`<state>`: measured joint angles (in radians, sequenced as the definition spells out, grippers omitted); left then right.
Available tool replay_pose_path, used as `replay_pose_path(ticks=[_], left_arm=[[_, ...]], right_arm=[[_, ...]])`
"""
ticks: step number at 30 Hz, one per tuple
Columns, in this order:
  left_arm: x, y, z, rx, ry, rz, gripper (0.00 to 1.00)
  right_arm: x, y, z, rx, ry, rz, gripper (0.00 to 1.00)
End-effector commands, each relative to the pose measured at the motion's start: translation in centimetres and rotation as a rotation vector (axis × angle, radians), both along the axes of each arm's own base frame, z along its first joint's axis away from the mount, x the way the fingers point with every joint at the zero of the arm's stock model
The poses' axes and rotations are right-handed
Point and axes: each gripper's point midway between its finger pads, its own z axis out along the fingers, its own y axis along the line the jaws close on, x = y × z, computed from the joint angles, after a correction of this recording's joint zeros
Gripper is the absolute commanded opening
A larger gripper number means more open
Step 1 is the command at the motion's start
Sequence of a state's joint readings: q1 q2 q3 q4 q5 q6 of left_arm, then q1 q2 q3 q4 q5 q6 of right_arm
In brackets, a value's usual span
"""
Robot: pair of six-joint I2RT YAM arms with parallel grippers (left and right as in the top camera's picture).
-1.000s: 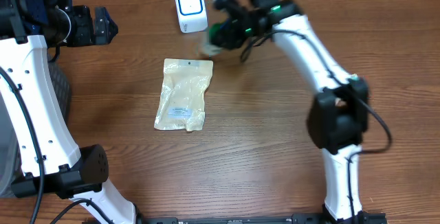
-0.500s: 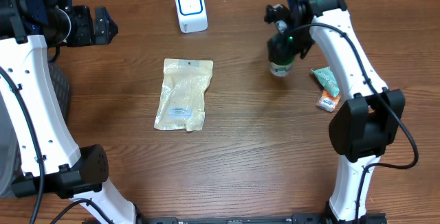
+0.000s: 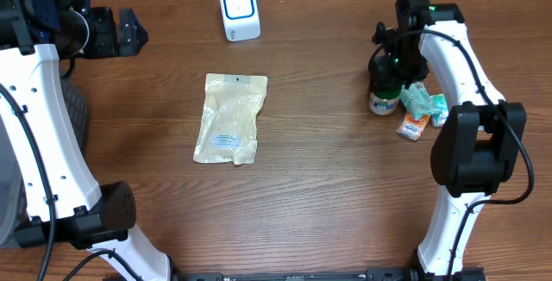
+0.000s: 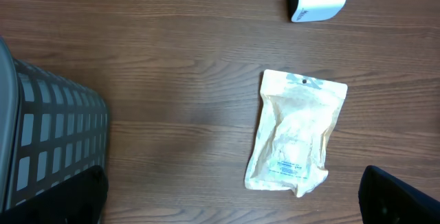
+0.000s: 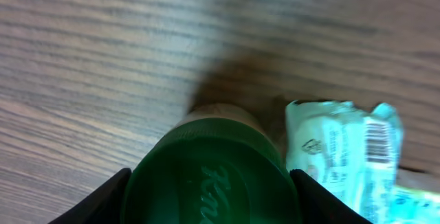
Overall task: Scan the item barcode
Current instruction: 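Carry the jar right and release it beside the packets, then move both grippers toward the clear mushroom bag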
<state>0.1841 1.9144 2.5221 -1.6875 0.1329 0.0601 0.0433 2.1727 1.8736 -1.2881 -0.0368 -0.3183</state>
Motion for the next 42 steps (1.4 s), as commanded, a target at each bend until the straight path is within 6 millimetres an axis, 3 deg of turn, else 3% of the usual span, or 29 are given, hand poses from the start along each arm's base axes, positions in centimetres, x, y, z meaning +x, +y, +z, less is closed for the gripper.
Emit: replay_pose_path(ticks=[1, 2, 3, 4, 8, 12, 16, 19, 23, 28, 36, 38, 42], left_arm=[[0.1, 0.1, -0.3, 0.011, 0.009, -0.012, 0.99], [0.1, 0.1, -0.3, 0.011, 0.008, -0.011, 0.99], [0.1, 0.1, -0.3, 0.011, 0.009, -0.012, 1.00], [0.1, 0.1, -0.3, 0.011, 0.009, -0.012, 0.99], [0.1, 0.1, -0.3, 0.011, 0.009, -0.012, 0.99], [0.1, 0.1, -0.3, 0.011, 0.009, -0.012, 0.99], [0.1, 0.1, -0.3, 0.011, 0.009, -0.011, 1.00], [0.1, 0.1, -0.3, 0.011, 0.009, -0.012, 1.00], [0.1, 0.1, -0.3, 0.011, 0.009, -0.011, 0.99], [0.1, 0.1, -0.3, 0.011, 0.009, -0.012, 0.99], [0.1, 0.1, -0.3, 0.011, 0.009, -0.012, 1.00], [0.1, 0.1, -0.3, 0.011, 0.009, -0.011, 1.00], [0.1, 0.1, -0.3, 0.011, 0.009, -0.012, 1.00]], right_arm=[[-0.4, 0.4, -0.3, 0.008, 0.012, 0.000, 0.58], [-0.5, 0.4, -0.3, 0.008, 0.014, 0.000, 0.67], [-0.5, 0.4, -0.3, 0.008, 0.014, 0.000, 0.90], [-0.5, 0.4, -0.2, 0.008, 0.014, 0.000, 1.00], [-0.7, 0.4, 0.5, 0.007, 0.023, 0.012, 1.00], [-0.2, 0.4, 4.4, 0.006, -0.015, 0.013, 1.00], [0.7, 0.8, 12.4, 0.039, -0.162, -0.034, 1.00], [0.3, 2.7, 18.2, 0.188, -0.250, -0.162, 1.00], [-0.9, 6.2, 22.6, 0.442, -0.263, -0.201, 1.00], [-2.4, 9.4, 23.2, 0.621, -0.169, -0.160, 1.00], [-3.2, 11.9, 19.5, 0.600, -0.056, -0.129, 1.00], [-3.3, 12.0, 18.3, 0.581, -0.034, -0.130, 0.91], [-3.5, 12.2, 16.4, 0.573, 0.005, -0.138, 0.89]])
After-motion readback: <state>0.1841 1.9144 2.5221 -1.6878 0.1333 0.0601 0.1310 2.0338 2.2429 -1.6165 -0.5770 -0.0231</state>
